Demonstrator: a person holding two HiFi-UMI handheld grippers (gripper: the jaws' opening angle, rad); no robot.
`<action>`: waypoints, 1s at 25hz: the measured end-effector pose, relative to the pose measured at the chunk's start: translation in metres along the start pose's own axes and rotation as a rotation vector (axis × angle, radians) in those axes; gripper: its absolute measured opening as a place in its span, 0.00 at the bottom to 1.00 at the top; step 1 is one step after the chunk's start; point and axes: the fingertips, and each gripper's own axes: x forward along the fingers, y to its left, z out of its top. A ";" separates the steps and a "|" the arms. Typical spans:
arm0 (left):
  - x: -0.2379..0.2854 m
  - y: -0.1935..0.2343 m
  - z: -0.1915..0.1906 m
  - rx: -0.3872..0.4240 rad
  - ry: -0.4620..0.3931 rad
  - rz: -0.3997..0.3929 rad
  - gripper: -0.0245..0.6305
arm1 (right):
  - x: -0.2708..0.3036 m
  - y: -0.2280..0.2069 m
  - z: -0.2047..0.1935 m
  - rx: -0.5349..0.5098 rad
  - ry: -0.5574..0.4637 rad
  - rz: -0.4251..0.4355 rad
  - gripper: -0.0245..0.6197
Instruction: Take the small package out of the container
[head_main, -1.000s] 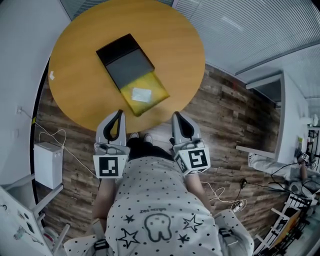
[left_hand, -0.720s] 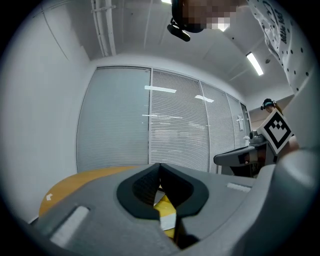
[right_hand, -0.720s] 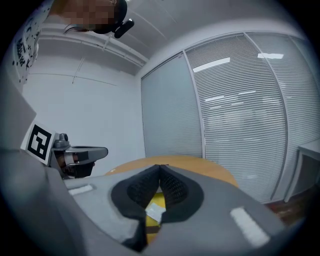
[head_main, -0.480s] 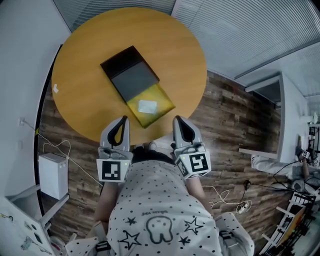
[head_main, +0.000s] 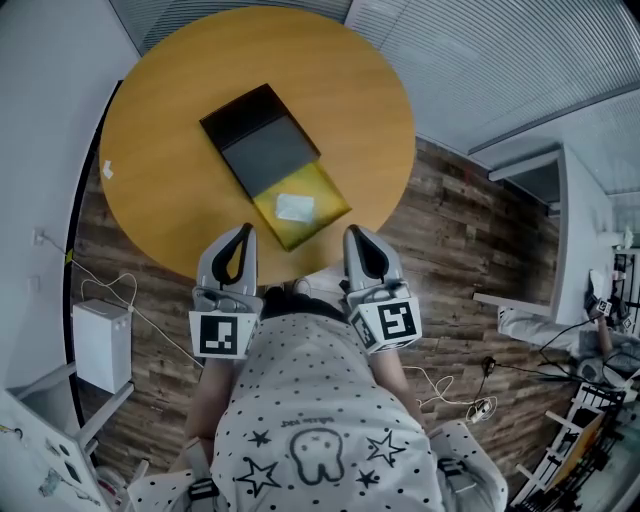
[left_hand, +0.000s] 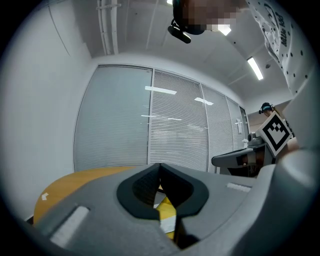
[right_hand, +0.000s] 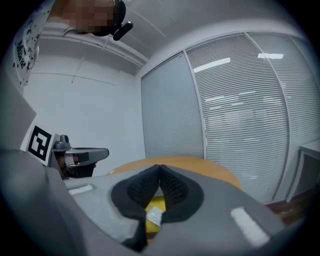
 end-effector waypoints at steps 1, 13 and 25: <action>-0.001 0.000 -0.001 -0.004 0.002 0.004 0.05 | 0.000 0.001 0.000 -0.001 0.000 0.003 0.05; -0.006 -0.008 0.001 0.014 -0.006 0.010 0.05 | -0.009 -0.002 0.002 -0.010 -0.009 0.005 0.05; -0.003 -0.002 0.004 0.013 -0.017 0.020 0.05 | -0.005 0.005 0.020 -0.071 -0.066 0.055 0.10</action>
